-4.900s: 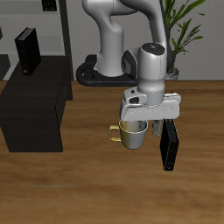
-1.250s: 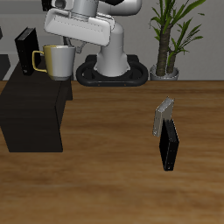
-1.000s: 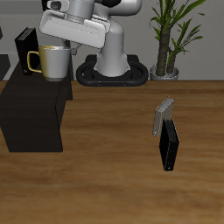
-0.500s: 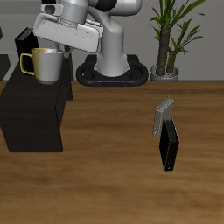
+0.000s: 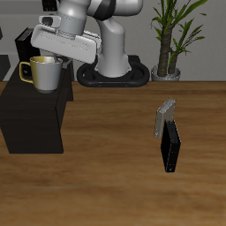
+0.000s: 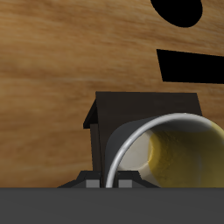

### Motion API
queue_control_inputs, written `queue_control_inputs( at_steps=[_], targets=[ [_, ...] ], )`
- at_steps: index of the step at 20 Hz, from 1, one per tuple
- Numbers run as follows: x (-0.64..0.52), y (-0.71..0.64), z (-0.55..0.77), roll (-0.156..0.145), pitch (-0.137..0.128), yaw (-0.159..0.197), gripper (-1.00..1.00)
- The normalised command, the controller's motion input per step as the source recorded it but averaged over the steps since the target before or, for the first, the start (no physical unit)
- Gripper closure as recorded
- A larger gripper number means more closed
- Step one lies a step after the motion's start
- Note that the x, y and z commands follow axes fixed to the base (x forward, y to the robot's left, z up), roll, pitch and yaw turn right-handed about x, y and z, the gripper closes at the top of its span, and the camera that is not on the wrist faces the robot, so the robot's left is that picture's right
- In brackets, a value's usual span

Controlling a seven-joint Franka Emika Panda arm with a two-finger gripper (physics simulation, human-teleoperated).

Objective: Place the right black book upright on top of the shelf and place the white-yellow mug on top of the shelf

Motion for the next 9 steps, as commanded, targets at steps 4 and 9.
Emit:
queue_control_inputs(
  at_steps=[4,9],
  targets=[
    [0.06,-0.12,-0.14,-0.015,0.026,-0.026,1.00],
    [0.09,-0.09,-0.25,-0.010,0.036,-0.015,1.00]
  ],
)
